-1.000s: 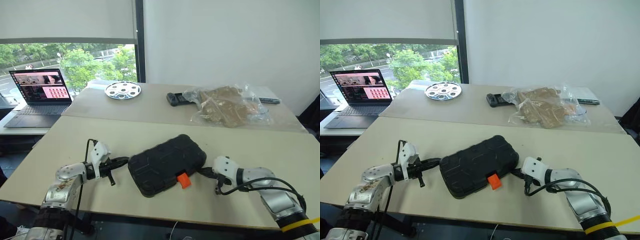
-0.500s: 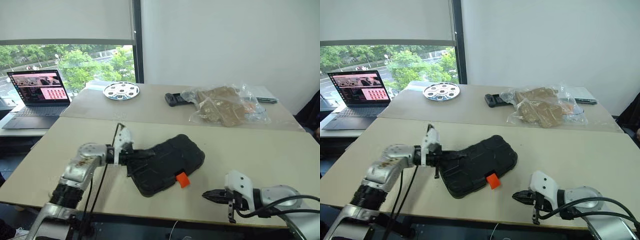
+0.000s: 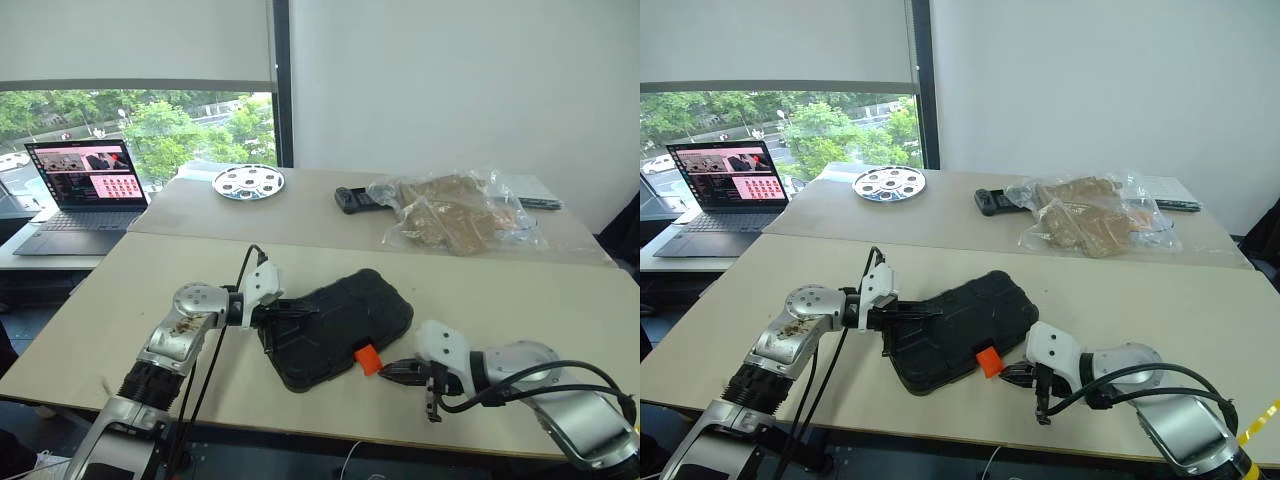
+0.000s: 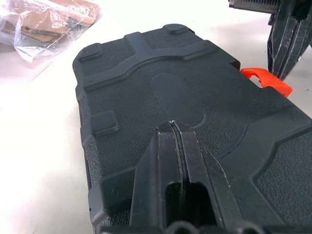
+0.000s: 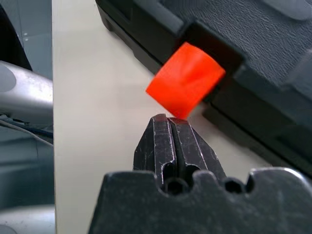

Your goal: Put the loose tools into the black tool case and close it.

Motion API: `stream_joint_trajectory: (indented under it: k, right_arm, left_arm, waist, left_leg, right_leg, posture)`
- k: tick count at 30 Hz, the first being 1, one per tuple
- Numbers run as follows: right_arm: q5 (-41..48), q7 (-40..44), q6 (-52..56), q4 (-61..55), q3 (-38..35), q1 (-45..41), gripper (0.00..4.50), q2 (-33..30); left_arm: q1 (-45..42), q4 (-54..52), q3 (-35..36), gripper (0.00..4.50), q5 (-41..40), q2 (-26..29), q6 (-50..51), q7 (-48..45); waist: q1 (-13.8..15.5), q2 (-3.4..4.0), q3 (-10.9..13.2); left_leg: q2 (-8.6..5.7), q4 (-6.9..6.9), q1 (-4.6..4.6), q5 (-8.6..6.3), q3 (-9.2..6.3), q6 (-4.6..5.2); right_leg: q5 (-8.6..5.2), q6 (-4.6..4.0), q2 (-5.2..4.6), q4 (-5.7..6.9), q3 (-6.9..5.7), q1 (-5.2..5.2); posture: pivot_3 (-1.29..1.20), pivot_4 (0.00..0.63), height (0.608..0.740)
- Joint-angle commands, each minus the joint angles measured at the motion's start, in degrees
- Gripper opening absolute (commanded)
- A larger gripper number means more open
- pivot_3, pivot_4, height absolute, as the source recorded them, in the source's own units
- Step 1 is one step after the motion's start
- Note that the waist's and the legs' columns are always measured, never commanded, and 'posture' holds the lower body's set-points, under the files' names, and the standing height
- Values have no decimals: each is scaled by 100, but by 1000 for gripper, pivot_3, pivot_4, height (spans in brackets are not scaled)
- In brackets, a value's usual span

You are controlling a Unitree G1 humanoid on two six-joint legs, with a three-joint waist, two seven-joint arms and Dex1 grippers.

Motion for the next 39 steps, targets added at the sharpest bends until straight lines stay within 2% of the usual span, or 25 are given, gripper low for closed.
stream_joint_trajectory:
  k: [1,17,32,39]
  right_arm:
    - [-91,-50,-119,89,132,-340,0,200]
    - [-354,-157,-388,698,231,-684,0,793]
    - [-798,-525,-1144,1533,187,-908,0,1622]
    - [-794,-367,-1055,1383,111,-959,0,1533]
  left_arm:
    - [70,287,-79,17,252,31,21,84]
    - [431,91,-148,17,376,94,149,96]
    - [405,420,-383,17,609,-9,844,132]
    - [601,411,-350,17,614,-88,730,269]
  waist:
    - [-8,2,-1]
    - [-141,20,-14]
    - [-152,53,-42]
    - [-152,68,-53]
  left_leg:
    - [0,0,1,1,1,0]
    - [6,-3,8,12,1,-7]
    - [9,-9,17,16,5,-13]
    - [10,-13,21,16,4,-12]
  right_leg:
    - [1,1,0,2,0,0]
    - [7,0,0,7,1,-1]
    - [5,11,9,8,7,-1]
    - [6,12,-14,8,12,0]
  posture:
    - [0,150,740]
    - [0,150,740]
    - [0,150,740]
    - [0,150,740]
